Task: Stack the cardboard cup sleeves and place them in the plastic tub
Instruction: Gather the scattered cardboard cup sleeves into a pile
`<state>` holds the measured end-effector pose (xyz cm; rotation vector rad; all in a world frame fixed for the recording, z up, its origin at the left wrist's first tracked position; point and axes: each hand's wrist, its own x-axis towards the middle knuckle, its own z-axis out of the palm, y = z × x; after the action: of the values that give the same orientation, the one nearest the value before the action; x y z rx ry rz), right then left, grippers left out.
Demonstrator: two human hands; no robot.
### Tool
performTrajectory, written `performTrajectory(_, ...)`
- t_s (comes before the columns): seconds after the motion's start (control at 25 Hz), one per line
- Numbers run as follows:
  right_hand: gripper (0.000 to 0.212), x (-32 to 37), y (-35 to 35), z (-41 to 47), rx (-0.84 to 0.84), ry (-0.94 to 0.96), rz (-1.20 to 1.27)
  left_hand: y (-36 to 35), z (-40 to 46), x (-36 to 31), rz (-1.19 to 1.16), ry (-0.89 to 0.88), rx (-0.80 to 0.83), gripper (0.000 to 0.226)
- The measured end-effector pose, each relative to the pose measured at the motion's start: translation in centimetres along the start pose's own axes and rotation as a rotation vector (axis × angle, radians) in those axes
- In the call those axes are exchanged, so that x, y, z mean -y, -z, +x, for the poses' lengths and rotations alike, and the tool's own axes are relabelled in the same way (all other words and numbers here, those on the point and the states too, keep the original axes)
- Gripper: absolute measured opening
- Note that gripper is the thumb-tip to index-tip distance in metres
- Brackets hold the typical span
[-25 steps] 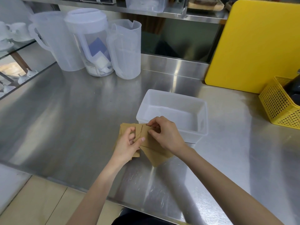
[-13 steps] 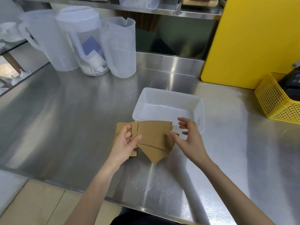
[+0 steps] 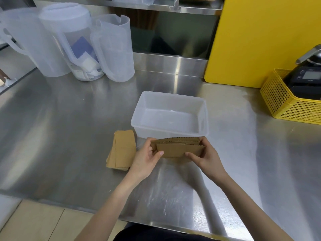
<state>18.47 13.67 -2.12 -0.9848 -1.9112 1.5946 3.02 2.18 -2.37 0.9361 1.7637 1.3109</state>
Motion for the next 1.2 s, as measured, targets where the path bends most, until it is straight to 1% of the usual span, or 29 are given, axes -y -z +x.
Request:
performTrajectory(0.12,0.039,-1.0,0.0,-0.6,-0.015,-0.007,-0.067,-0.7,-0.1,0.9,0.078,0.019,0.030,0.029)
performTrajectory(0.28,0.042,-2.7,-0.1,-1.1,0.011,-0.042,-0.115,-1.1,-0.1,2.0,0.218,0.048,0.052,0.028)
performTrajectory(0.36,0.042,-3.2,-0.1,-1.1,0.011,-0.057,-0.132,-1.2,-0.1,2.2,0.228,0.068,0.055,0.028)
performTrajectory(0.56,0.029,-3.7,-0.2,-1.1,0.043,-0.054,-0.240,-1.3,-0.3,2.8,0.229,0.139,0.052,0.024)
performTrajectory(0.72,0.034,-3.6,-0.6,-1.2,0.043,-0.030,-0.286,-1.2,-0.4,2.9,0.236,0.146,0.032,0.018)
performTrajectory(0.8,0.032,-3.5,-0.8,-1.2,0.027,-0.017,-0.296,-1.1,-0.3,2.9,0.222,0.137,0.020,0.020)
performTrajectory(1.0,0.034,-3.7,-1.5,-1.3,0.069,-0.009,-0.369,-1.7,-0.4,3.3,0.260,0.163,0.073,0.031)
performTrajectory(1.08,0.034,-3.5,-1.6,-1.3,0.069,-0.015,-0.368,-1.8,-0.3,3.1,0.278,0.164,0.062,0.030)
performTrajectory(1.2,0.037,-2.6,-1.5,-1.2,0.051,0.003,-0.354,-1.5,-0.4,2.1,0.327,0.114,0.041,0.028)
